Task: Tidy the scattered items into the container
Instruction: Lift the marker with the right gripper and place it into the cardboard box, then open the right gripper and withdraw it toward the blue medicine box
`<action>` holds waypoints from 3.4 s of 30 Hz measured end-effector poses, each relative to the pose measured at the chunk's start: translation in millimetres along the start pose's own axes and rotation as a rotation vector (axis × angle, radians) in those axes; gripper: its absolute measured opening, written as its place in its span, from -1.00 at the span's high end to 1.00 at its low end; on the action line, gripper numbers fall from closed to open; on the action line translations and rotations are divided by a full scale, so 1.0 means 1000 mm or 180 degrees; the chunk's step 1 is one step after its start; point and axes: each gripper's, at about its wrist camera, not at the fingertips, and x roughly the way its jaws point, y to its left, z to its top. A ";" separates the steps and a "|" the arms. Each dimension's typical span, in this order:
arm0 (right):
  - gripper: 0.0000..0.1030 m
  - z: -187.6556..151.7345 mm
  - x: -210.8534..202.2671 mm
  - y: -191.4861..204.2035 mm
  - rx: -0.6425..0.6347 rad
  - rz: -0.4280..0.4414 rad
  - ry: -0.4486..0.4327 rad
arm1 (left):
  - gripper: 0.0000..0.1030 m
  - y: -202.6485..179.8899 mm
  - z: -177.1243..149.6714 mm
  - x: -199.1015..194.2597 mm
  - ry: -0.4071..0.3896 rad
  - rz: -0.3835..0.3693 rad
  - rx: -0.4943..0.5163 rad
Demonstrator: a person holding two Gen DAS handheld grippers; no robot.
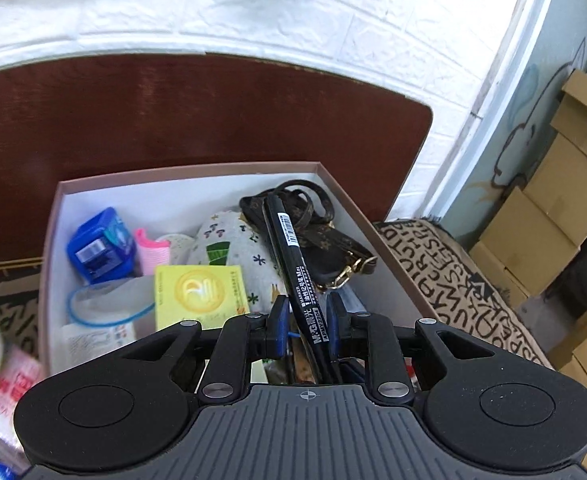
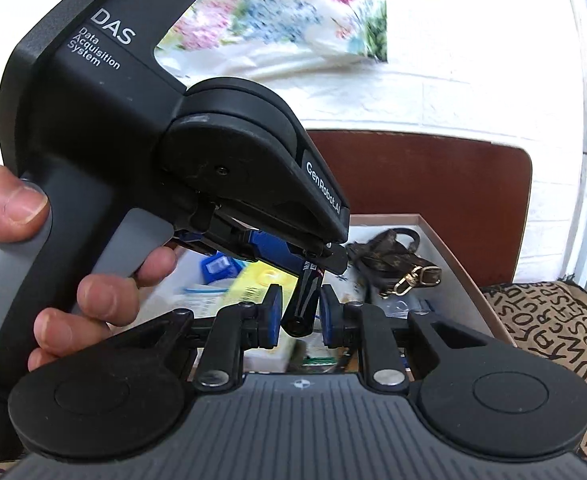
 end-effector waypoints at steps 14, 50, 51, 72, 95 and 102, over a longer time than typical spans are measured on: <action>-0.24 -0.018 0.048 -0.021 0.0008 -0.0195 0.0104 | -0.87 0.017 0.001 0.018 -0.0170 0.0023 -0.0072; -0.99 -0.019 -0.017 0.035 -0.0317 -0.0339 -0.0047 | -1.00 0.015 -0.047 -0.069 -0.0369 0.0292 0.0106; -0.99 -0.020 -0.019 0.038 -0.0323 -0.0326 -0.0045 | -1.00 0.017 -0.050 -0.072 -0.0371 0.0306 0.0105; -0.99 -0.044 -0.042 0.100 -0.0563 0.0044 0.0115 | -1.00 0.054 -0.113 -0.127 -0.0320 0.0562 -0.0186; -0.99 -0.096 -0.023 0.207 -0.1225 0.0887 0.0396 | -1.00 0.170 -0.198 -0.172 -0.0134 0.0903 -0.1192; -0.85 -0.106 0.007 0.219 -0.1397 0.1087 0.0632 | -0.99 0.212 -0.206 -0.165 -0.0060 0.1078 -0.1525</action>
